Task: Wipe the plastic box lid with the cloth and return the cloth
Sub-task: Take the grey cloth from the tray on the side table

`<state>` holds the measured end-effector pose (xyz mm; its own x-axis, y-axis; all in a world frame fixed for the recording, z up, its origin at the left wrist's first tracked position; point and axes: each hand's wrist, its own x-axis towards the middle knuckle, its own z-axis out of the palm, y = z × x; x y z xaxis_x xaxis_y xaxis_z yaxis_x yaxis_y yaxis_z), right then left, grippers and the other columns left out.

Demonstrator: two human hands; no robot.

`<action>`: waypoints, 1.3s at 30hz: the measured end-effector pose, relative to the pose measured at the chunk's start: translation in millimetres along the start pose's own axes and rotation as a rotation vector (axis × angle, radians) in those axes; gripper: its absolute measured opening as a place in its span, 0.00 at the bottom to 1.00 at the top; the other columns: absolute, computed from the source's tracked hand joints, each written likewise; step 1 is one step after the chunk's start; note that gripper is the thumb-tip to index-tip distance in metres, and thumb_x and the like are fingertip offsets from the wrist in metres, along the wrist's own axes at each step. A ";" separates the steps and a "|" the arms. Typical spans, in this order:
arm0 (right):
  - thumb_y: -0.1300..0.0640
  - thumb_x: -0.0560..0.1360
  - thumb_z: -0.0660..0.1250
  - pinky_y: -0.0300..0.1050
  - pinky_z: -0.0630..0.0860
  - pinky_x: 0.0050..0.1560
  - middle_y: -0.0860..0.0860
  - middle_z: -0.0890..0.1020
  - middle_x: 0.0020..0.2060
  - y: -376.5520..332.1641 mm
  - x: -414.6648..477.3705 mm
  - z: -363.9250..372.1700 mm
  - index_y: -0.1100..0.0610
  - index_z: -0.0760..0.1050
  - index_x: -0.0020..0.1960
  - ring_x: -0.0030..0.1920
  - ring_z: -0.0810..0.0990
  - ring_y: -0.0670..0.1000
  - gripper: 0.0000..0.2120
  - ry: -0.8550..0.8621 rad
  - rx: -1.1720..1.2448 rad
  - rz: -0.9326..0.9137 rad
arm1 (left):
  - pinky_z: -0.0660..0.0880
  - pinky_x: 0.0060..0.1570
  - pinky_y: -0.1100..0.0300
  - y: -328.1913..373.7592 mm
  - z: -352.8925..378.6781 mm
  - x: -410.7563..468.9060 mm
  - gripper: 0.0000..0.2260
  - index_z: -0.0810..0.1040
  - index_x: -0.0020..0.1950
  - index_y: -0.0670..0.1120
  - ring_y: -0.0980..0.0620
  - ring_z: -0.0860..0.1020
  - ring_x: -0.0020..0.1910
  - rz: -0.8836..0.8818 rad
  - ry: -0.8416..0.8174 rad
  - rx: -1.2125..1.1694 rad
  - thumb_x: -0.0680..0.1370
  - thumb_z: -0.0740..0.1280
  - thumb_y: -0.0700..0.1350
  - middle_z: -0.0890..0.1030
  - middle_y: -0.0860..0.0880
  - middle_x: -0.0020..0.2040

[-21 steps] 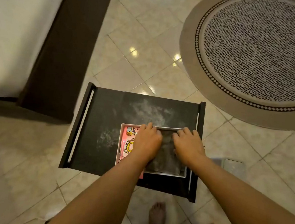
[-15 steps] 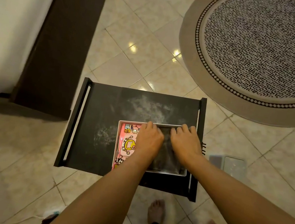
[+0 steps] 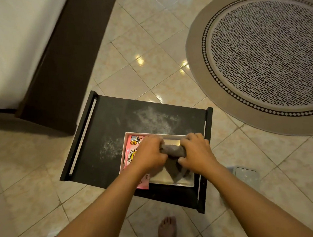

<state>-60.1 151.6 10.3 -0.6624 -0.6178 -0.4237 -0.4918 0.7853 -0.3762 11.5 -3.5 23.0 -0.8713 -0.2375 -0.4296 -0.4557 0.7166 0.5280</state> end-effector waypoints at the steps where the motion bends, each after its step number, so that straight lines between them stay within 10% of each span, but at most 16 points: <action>1: 0.50 0.65 0.70 0.51 0.77 0.47 0.49 0.77 0.46 1.4 -6.9 -12.7 0.49 0.74 0.46 0.48 0.74 0.51 0.11 0.004 0.174 0.022 | 0.76 0.40 0.52 2.0 -8.4 -6.3 0.05 0.76 0.42 0.44 0.47 0.78 0.42 -0.013 -0.042 -0.168 0.71 0.70 0.38 0.80 0.47 0.41; 11: 0.62 0.70 0.73 0.47 0.83 0.44 0.56 0.86 0.45 67.0 -78.9 -115.5 0.61 0.79 0.53 0.49 0.85 0.57 0.12 0.216 1.534 0.133 | 0.80 0.42 0.59 89.0 -26.8 -38.6 0.09 0.73 0.58 0.47 0.52 0.82 0.49 -0.016 0.013 -1.011 0.79 0.68 0.45 0.80 0.44 0.55; 16: 0.67 0.72 0.70 0.58 0.82 0.50 0.55 0.84 0.51 123.8 -125.5 -119.8 0.57 0.77 0.59 0.52 0.83 0.56 0.16 0.157 1.440 0.101 | 0.81 0.51 0.49 152.8 36.4 -50.7 0.10 0.73 0.59 0.50 0.49 0.81 0.55 -0.012 0.021 -1.106 0.80 0.67 0.43 0.80 0.46 0.57; 22: 0.72 0.70 0.70 0.55 0.83 0.45 0.60 0.82 0.50 213.8 -171.1 -73.6 0.54 0.79 0.55 0.49 0.83 0.59 0.19 0.245 1.186 0.263 | 0.79 0.50 0.60 187.1 154.3 -58.3 0.09 0.71 0.56 0.58 0.58 0.78 0.53 0.013 0.057 -0.903 0.81 0.65 0.46 0.78 0.55 0.55; 39: 0.60 0.65 0.78 0.56 0.82 0.47 0.52 0.81 0.43 361.2 -104.0 176.0 0.52 0.81 0.52 0.45 0.82 0.55 0.17 0.404 0.796 0.335 | 0.80 0.51 0.50 74.4 431.1 41.3 0.08 0.72 0.56 0.57 0.54 0.78 0.53 -0.094 0.140 -0.778 0.80 0.65 0.45 0.78 0.53 0.53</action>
<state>-69.4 492.3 -226.5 -0.9174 -0.1878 -0.3508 0.1896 0.5687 -0.8004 20.3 322.7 -271.2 -0.8142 -0.3914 -0.4287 -0.4799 0.0383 0.8765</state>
